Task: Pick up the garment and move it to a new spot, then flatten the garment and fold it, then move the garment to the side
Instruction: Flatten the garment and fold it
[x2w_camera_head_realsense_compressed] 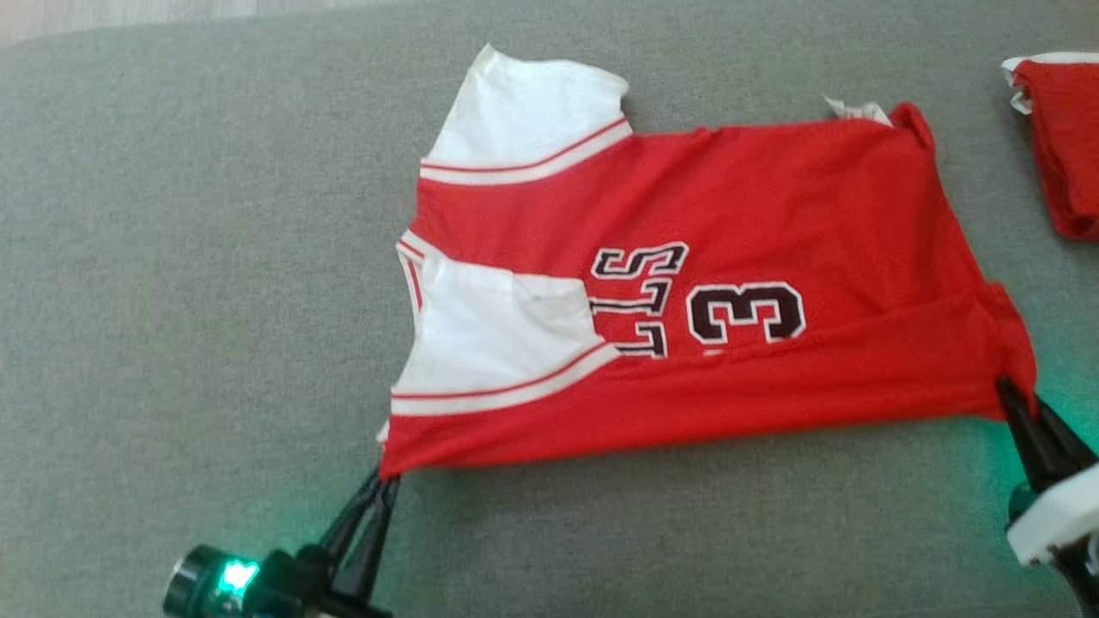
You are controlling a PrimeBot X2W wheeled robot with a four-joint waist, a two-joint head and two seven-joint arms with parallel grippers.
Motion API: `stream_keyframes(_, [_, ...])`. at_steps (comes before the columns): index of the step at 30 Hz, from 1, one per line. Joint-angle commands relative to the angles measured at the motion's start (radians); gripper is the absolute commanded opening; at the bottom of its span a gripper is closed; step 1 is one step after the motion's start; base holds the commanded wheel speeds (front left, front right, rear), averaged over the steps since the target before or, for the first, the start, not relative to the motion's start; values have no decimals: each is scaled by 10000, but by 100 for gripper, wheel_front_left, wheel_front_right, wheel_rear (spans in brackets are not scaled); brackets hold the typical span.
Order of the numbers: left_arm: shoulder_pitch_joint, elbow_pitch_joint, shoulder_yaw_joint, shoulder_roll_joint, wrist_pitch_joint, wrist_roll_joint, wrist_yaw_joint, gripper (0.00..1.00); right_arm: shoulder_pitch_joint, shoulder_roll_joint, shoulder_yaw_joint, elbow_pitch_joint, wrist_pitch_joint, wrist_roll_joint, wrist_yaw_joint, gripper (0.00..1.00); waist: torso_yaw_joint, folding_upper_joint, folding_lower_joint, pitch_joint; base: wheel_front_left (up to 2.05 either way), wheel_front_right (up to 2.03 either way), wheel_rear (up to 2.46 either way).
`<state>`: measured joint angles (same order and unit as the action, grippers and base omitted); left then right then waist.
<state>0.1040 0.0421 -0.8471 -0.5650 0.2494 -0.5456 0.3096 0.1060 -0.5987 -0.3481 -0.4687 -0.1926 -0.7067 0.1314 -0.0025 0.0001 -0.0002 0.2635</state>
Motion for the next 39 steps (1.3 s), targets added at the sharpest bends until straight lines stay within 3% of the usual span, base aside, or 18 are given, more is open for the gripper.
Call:
stream_keyframes(1, [23, -272, 276, -377, 122, -6, 133, 0, -353, -342, 233, 261, 67, 114, -7, 0, -2, -1, 2, -17, 0, 0, 0])
stream_keyframes(5, [-136, -266, 102, -284, 91, -13, 95, 0, -838, -129, 708, 680, 376, 390, -7, 2, -21, -1, 2, -37, 0, 0, 0])
stream_keyframes(6, [-114, -215, 61, -242, 80, 16, 98, 0, -916, -74, 803, 756, 478, 449, -7, 28, -22, -1, 2, -43, 0, 0, 0])
stream_keyframes(7, [-90, -144, -15, -200, 10, 36, 69, 0, -978, -21, 899, 835, 568, 523, -7, 91, -26, -1, 2, -48, 0, 0, 0])
stream_keyframes(8, [-56, -82, -68, -149, -32, 58, 58, 0, -1022, 46, 1049, 909, 594, 611, -7, 100, -31, -1, 2, -53, 0, 0, 0])
stream_keyframes(9, [-18, -35, -71, -85, -32, 70, 89, 10, -1068, 116, 1176, 987, 643, 686, -7, 100, -34, -1, 2, -57, 0, 0, 0])
stream_keyframes(10, [10, -3, -68, -28, -30, 60, 106, 69, -1112, 169, 1271, 1082, 713, 755, -7, 100, -41, -1, 2, -56, 0, 0, 0])
stream_keyframes(11, [41, 10, -55, 12, -32, 38, 112, 100, -1152, 201, 1368, 1214, 768, 828, -7, 100, -51, -1, 2, -44, 0, 0, 0])
stream_keyframes(17, [624, -809, 508, -191, -178, 9, 385, 100, -1266, 424, 2148, 2366, 844, 1398, -7, 100, -264, -1, 2, 156, 0, 0, 0])
stream_keyframes(22, [1981, -1936, 1047, -668, -1077, 58, 314, 100, -1092, 655, 2416, 2942, 1051, 1768, -7, 100, -402, -1, 2, 518, 0, 0, 0])
stream_keyframes(25, [3353, -2266, 1454, -1144, -2137, 103, 98, 100, -846, 860, 2519, 3338, 1265, 2016, -7, 100, -592, -1, 2, 913, 0, 0, 0])
stream_keyframes(27, [4304, -2341, 1680, -1213, -2742, -59, -198, 100, -610, 983, 2518, 3539, 1391, 2143, -7, 100, -788, -1, 2, 1215, 0, 0, 0])
stream_keyframes(32, [6587, -1568, 1654, -1208, -4653, -607, -1426, 100, 79, 1237, 2369, 3780, 1397, 2360, -7, 100, -1230, -1, 2, 2008, 0, 0, 0])
stream_keyframes(39, [9610, 563, 1601, -1178, -7232, -1489, -3181, 100, 693, 1360, 2164, 3742, 1294, 2411, -7, 100, -1541, -1, 2, 3067, 0, 0, 0])
